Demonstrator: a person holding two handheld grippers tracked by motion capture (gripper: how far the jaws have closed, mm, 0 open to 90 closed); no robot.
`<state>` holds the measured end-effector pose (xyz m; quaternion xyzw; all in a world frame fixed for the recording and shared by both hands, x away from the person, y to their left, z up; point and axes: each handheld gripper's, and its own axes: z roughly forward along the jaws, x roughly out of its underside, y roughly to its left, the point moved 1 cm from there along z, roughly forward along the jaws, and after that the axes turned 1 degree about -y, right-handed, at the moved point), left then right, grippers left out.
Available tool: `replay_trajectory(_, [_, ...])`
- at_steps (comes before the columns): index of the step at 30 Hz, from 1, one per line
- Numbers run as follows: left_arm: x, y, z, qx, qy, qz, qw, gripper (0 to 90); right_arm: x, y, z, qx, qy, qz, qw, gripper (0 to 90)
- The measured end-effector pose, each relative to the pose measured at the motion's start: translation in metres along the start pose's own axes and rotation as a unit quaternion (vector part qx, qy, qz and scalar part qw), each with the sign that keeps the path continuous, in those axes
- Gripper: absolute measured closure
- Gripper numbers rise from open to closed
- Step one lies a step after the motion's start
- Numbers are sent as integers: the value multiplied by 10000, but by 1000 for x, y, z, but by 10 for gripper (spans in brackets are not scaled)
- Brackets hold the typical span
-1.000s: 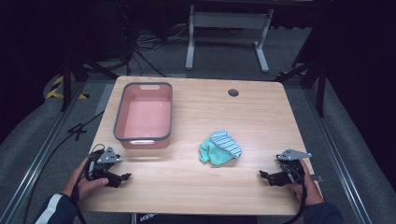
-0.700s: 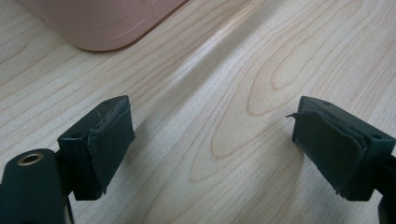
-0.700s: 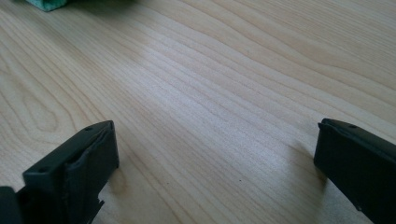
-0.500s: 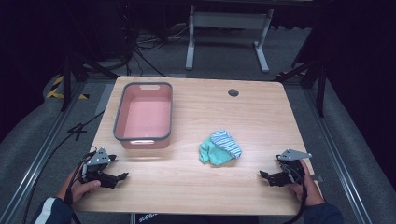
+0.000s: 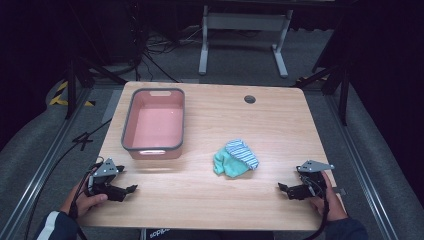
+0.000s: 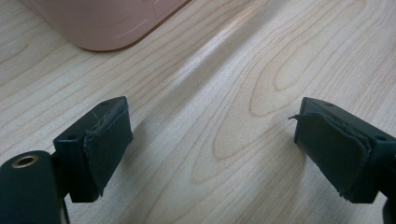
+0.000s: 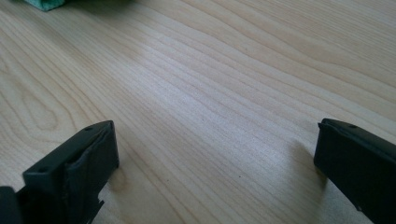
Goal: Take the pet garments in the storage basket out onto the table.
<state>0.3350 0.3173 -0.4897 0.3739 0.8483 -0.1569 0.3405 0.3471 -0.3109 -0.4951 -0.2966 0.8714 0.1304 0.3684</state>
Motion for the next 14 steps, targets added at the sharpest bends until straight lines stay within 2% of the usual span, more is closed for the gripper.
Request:
replay_trajectory(5, [-1,-1,1,-4,21,-72,10000,95,0,0,0,-9,2,-10,10000,1])
replay_trajectory(7, [-1,-1,2,-62,21,-59,10000,77,0,0,0,-11,-1,-14,10000,1])
replay_trajectory(9, [-4,-5,6,-149,68,-164,9997,43,0,0,0,-13,1,-15,10000,1])
replay_trajectory(14, [-5,-5,7,-118,111,-147,9998,24,0,0,0,-17,0,-12,10000,1])
